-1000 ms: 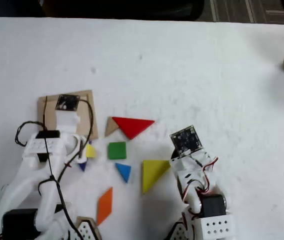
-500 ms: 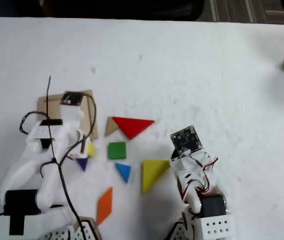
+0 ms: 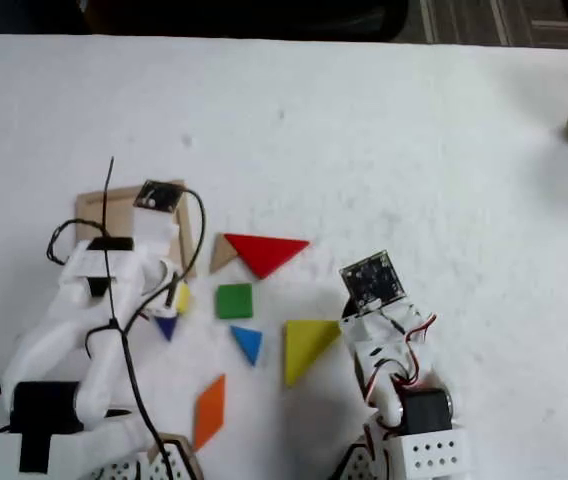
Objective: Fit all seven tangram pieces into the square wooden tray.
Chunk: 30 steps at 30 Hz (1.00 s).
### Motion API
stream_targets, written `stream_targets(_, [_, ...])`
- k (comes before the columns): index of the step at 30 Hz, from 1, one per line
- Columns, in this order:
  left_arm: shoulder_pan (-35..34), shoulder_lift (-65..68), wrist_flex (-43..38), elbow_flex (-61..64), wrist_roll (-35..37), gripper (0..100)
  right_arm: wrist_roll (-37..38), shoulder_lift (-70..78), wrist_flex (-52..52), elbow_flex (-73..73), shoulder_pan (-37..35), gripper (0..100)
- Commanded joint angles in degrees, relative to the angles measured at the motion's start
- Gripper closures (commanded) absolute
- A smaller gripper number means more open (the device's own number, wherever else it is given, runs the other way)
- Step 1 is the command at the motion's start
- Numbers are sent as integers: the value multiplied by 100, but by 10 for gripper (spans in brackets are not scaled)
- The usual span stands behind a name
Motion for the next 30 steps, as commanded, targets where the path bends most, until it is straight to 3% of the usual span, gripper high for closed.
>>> stream_targets(1, [22,-163,396,-325,-44,919,-9,-57,-119,53,22,971])
stream_targets(6, [22,-998,1002,-624,-35,917,-9,-57,-119,53,22,971])
stream_targets(14, [-189,-1552,993,-765,-35,912,-9,-57,-119,53,22,971])
stream_targets(25, [-549,-1596,1442,-1108,211,765,-9,-57,-119,53,48,971])
stream_targets(30, [-1218,-1552,1881,-800,158,759,-9,-57,-119,53,57,971])
